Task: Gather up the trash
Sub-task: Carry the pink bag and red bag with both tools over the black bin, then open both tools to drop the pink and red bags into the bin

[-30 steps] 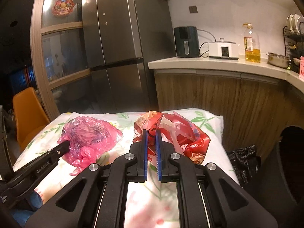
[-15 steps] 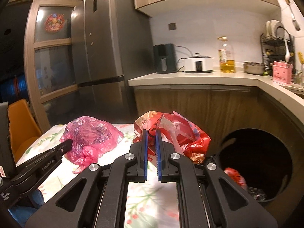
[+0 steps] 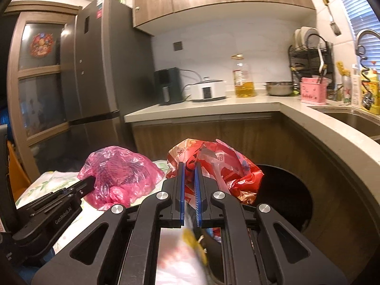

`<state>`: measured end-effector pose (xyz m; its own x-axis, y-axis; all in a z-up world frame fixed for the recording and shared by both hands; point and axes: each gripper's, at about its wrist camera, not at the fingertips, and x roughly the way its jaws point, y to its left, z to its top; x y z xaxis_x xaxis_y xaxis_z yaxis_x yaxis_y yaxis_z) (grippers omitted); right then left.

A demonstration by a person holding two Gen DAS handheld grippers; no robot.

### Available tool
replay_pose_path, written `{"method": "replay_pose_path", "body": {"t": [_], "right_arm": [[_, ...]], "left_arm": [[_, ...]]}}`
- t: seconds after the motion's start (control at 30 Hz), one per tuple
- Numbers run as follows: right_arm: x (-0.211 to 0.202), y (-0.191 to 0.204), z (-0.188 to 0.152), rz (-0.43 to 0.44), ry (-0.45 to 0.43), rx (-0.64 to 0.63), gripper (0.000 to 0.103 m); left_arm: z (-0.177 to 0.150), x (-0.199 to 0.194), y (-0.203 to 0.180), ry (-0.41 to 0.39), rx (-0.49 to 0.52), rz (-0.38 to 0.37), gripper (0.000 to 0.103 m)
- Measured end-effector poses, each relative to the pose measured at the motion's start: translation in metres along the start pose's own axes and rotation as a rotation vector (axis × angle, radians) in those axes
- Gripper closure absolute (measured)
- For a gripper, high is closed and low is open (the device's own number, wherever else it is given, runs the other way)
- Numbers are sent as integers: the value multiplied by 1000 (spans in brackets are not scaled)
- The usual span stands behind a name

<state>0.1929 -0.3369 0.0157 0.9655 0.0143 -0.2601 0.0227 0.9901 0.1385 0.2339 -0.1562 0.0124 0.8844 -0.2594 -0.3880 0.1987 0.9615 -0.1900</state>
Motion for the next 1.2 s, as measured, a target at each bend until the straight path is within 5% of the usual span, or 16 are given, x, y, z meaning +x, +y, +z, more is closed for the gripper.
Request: {"method": "replay_pose_path", "body": {"t": [0.43,1.0,1.2], "right_arm": [[-8,-60,-3,-114,-19,59,95],[11,-103,-10,-136,16,138,88],[14,-106,-11,-155,22,146,77]], "left_arm": [[-2,35,-73,16,112,-115,101],[-21,78,-105,71,146,-182,100],[-27,86,-106,94,160,-199,84]]}}
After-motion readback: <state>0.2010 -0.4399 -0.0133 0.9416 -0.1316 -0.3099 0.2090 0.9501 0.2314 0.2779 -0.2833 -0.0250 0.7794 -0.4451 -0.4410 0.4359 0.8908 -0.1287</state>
